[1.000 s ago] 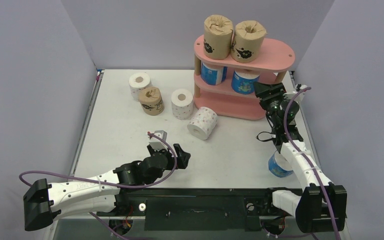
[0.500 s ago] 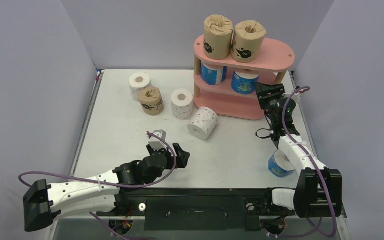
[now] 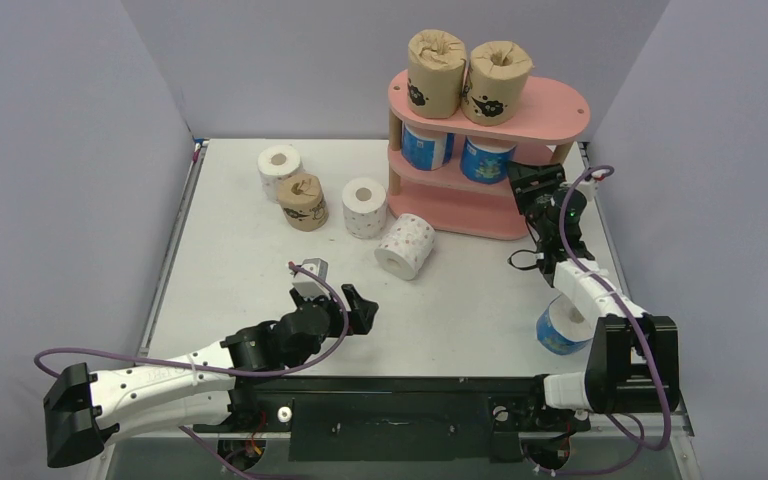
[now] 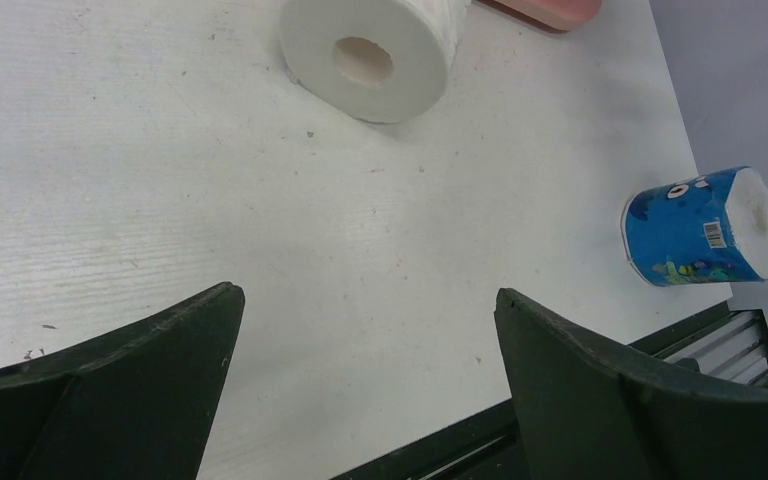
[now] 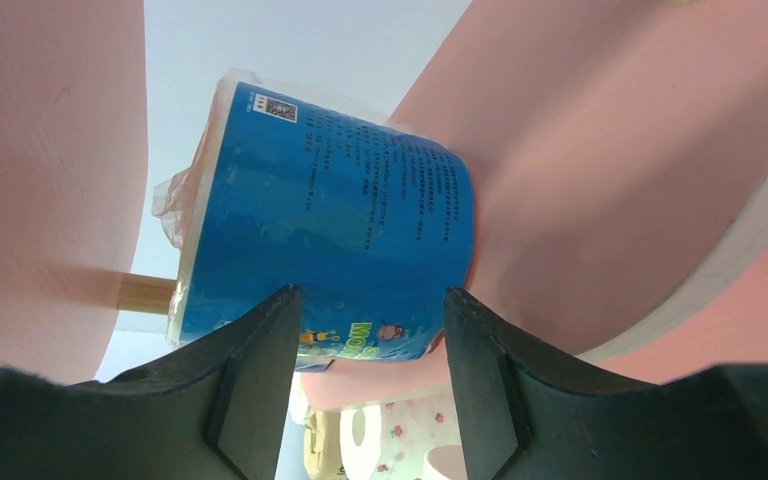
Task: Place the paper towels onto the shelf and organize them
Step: Move the paper towel to the shelf.
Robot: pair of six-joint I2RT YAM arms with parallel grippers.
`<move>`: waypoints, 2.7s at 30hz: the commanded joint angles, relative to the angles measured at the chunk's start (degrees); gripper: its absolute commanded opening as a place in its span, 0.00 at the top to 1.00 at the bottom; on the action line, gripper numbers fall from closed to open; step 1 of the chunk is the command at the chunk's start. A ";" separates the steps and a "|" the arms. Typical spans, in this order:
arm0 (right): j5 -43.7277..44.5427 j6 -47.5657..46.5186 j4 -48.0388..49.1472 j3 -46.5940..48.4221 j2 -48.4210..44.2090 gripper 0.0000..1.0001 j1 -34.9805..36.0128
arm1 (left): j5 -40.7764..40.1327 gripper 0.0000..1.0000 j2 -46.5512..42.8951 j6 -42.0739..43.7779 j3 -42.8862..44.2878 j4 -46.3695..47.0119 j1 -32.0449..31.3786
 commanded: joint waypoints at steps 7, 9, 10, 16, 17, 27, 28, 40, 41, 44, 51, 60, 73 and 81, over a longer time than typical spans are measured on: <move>-1.96 -0.80 3.32 5.17 2.58 0.49 0.38 | 0.04 0.03 0.19 0.41 -0.26 1.60 0.82; -1.63 -0.99 3.30 4.77 1.65 0.49 -0.07 | 0.08 0.03 0.19 0.40 -0.28 1.52 0.91; -1.46 -1.03 3.23 4.27 0.62 0.49 -0.24 | 0.09 0.03 0.12 0.40 -0.29 1.36 0.92; 1.13 -0.43 2.95 2.44 -2.78 0.49 -3.17 | 0.42 0.03 -0.50 0.25 -0.71 1.43 1.23; 1.15 0.01 2.92 2.55 -2.81 0.49 -3.69 | 0.46 0.03 -0.48 0.25 -0.72 1.43 1.26; 0.80 0.47 1.26 6.85 1.60 0.50 -4.40 | 0.79 0.03 -0.40 0.25 -0.81 1.43 1.79; 0.73 0.50 1.56 7.10 1.89 0.50 -4.26 | 0.79 0.03 -0.39 0.25 -0.77 1.43 1.87; 0.17 0.33 1.75 10.61 6.66 0.50 -2.91 | 1.22 0.03 0.36 0.31 -0.60 1.77 2.58; 0.09 0.22 1.71 11.07 7.12 0.50 -2.70 | 1.27 0.03 0.39 0.32 -0.56 1.82 2.66; -0.13 -0.02 1.37 11.81 7.89 0.50 -2.23 | 1.46 0.03 0.68 0.34 -0.55 1.95 2.85; 0.38 -0.96 1.14 12.75 9.47 0.50 0.10 | 1.88 0.03 0.87 0.42 -0.54 2.05 3.29; 1.10 -1.10 1.33 13.19 10.53 0.50 2.14 | 2.11 0.03 -0.18 0.16 -1.15 1.63 3.74; 1.48 -1.57 0.15 12.93 8.69 0.50 1.70 | 2.43 0.03 -0.56 0.28 -1.25 1.40 4.16; 2.61 -3.71 -5.70 7.87 -0.91 0.41 -1.21 | 2.19 0.04 -1.55 0.66 -0.95 0.89 4.65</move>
